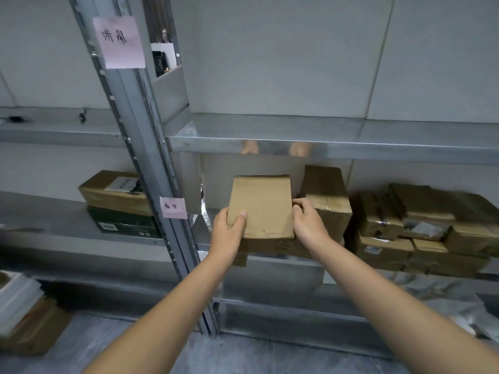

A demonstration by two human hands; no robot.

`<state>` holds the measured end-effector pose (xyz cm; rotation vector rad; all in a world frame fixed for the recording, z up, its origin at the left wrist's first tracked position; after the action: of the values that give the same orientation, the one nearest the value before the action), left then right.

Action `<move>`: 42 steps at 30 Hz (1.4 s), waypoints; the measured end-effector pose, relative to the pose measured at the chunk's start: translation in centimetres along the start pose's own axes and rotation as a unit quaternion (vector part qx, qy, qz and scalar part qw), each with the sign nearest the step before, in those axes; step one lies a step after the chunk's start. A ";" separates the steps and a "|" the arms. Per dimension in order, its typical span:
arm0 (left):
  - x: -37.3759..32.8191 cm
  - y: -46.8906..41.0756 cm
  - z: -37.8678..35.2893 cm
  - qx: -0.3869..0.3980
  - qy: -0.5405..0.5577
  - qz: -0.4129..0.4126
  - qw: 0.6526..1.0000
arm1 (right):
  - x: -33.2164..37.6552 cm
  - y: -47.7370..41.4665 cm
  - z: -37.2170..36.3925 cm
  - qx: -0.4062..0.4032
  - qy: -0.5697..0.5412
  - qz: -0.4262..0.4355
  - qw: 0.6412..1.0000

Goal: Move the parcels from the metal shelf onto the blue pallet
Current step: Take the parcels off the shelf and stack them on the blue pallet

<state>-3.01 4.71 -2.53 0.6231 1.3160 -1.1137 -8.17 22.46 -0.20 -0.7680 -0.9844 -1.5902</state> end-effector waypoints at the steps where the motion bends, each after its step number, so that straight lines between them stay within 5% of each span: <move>1: -0.3 0.9 -0.2 -0.004 0.003 -0.005 1.000 | -0.6 0.5 0.7 -0.003 -0.014 -0.001 1.000; 6: -0.3 5.0 -1.4 -0.007 -0.020 -0.009 1.000 | -3.3 1.6 2.8 0.021 -0.061 -0.024 0.998; 10: 0.2 7.3 -1.6 -0.019 -0.029 0.019 0.999 | -4.6 2.2 3.0 0.060 0.012 -0.078 0.995; 16: -0.4 7.5 -1.8 -0.024 0.002 -0.004 1.000 | -4.6 3.3 3.3 0.239 -0.160 -0.124 0.950; 29: -0.7 7.7 -5.2 0.131 -0.014 0.108 0.985 | -5.7 3.6 4.0 0.219 -0.138 -0.091 0.962; 36: -3.0 7.2 -4.8 0.120 0.077 0.111 0.984 | -4.5 3.0 4.9 0.207 -0.180 -0.096 0.957; 42: -4.8 7.0 -5.5 0.168 0.208 0.124 0.956 | -4.7 3.1 4.9 0.281 -0.173 -0.132 0.935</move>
<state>1.43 13.57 -0.58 1.2958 1.3602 -1.0376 -4.15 28.64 -1.46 -0.5302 -1.7671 -1.3029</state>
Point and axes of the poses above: each hand's wrist, its own y-axis away from the middle knuckle, its own z-axis out of the back of the hand, x = y × z, the point moved 2 cm from there along -y, towards the middle knuckle, and after that the axes turned 11 degrees about -z, right-handed, at the moved point
